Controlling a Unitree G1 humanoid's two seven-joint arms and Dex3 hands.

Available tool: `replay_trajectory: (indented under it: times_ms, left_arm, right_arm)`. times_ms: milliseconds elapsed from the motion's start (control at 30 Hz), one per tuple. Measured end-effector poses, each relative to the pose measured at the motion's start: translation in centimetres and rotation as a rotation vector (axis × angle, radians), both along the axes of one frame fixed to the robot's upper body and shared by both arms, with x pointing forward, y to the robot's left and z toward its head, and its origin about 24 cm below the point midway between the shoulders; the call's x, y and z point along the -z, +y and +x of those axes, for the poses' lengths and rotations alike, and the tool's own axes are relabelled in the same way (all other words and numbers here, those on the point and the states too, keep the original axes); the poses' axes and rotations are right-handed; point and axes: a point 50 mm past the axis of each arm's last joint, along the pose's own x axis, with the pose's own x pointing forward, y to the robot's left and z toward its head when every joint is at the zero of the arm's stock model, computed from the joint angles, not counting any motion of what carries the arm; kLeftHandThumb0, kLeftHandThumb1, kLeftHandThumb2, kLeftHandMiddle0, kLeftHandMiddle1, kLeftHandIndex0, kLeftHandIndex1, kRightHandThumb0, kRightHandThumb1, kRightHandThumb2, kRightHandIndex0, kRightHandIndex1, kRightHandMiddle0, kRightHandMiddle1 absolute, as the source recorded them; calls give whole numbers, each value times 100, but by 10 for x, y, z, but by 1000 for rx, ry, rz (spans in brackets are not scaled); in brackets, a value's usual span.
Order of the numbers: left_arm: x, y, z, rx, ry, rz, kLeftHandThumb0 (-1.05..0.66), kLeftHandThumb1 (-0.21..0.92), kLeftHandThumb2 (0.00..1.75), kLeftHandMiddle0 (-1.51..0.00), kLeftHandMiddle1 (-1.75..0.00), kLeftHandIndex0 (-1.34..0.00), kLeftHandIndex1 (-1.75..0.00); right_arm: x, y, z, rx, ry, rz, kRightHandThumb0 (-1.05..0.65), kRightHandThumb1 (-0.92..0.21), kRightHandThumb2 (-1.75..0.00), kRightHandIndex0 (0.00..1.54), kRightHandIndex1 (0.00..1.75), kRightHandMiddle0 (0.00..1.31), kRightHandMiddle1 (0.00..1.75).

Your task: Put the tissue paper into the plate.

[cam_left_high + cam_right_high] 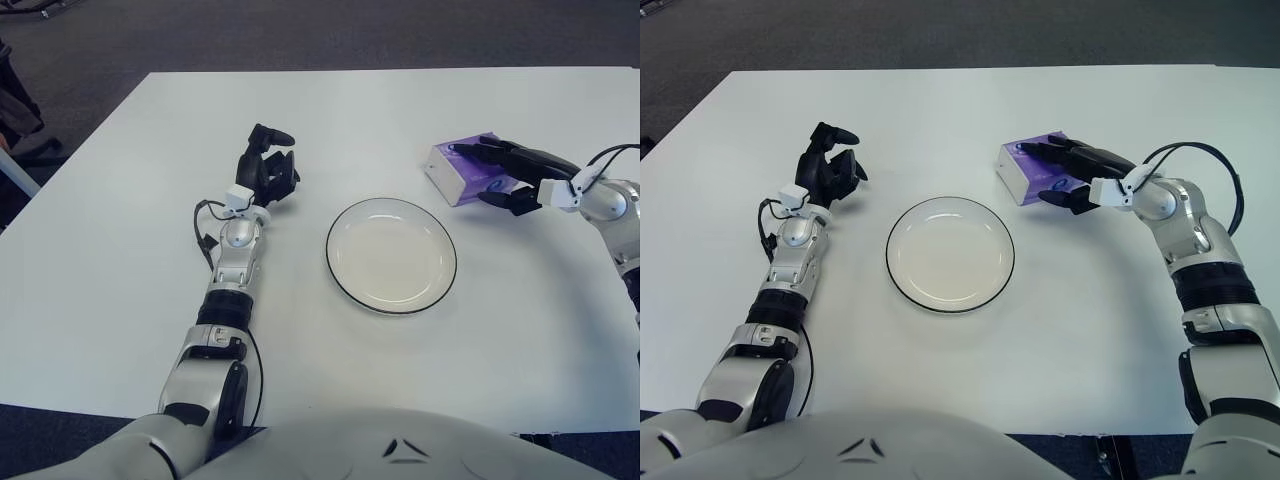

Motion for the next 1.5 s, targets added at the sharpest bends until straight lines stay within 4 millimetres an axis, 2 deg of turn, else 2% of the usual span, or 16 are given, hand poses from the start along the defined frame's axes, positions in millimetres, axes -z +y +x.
replay_trajectory:
  times_ms: [1500]
  left_arm:
    - [0,-1,1,-2,1,2,-37,72,78,-85,-175,-32,-175]
  right_arm:
    - [-5,7,9,45,-103,-88,-95,-92,-73,5,0,11,0]
